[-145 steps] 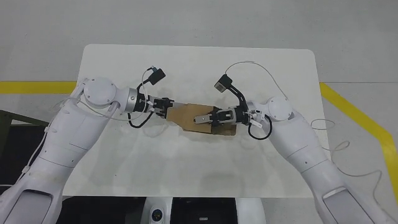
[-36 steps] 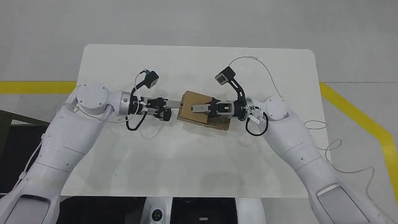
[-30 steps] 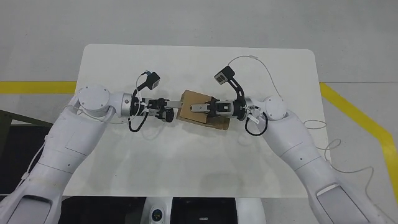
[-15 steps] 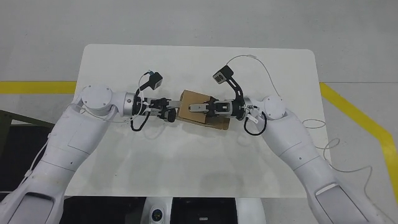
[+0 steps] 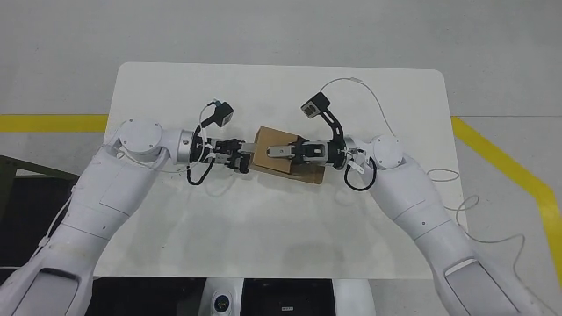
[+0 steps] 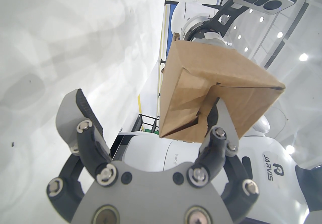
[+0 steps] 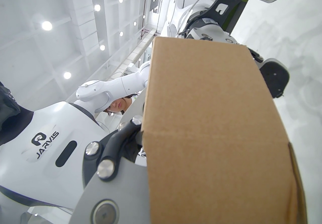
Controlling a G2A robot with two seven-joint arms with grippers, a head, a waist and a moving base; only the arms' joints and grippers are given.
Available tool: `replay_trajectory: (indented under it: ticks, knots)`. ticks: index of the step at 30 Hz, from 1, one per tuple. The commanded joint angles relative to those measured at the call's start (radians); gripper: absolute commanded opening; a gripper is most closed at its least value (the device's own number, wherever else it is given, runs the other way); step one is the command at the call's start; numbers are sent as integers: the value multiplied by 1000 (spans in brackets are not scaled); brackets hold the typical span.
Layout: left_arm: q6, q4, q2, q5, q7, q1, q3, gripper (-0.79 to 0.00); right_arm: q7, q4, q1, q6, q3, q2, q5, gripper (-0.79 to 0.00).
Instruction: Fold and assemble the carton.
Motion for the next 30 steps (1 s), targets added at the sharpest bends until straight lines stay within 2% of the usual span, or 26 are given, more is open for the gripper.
replay_trajectory:
  ticks: [1, 12, 19, 25, 30]
  knots:
    - [1, 7, 1, 10, 9, -2, -6, 0, 2, 9, 2, 2, 4, 2, -15, -785]
    - [-43, -23, 33, 115, 40, 4, -109, 0, 3, 54, 31, 71, 3, 10, -139, -785]
    - [-171, -85, 48, 183, 137, 38, -176, 0, 5, 122, 83, 94, -50, -12, -179, -785]
    - [-310, -127, 57, 346, 266, 70, -210, 0, 15, 230, 144, 86, -110, -48, -182, -785]
    - [-386, -136, 63, 430, 314, 88, -228, 0, 23, 324, 192, 67, -150, -79, -188, -785]
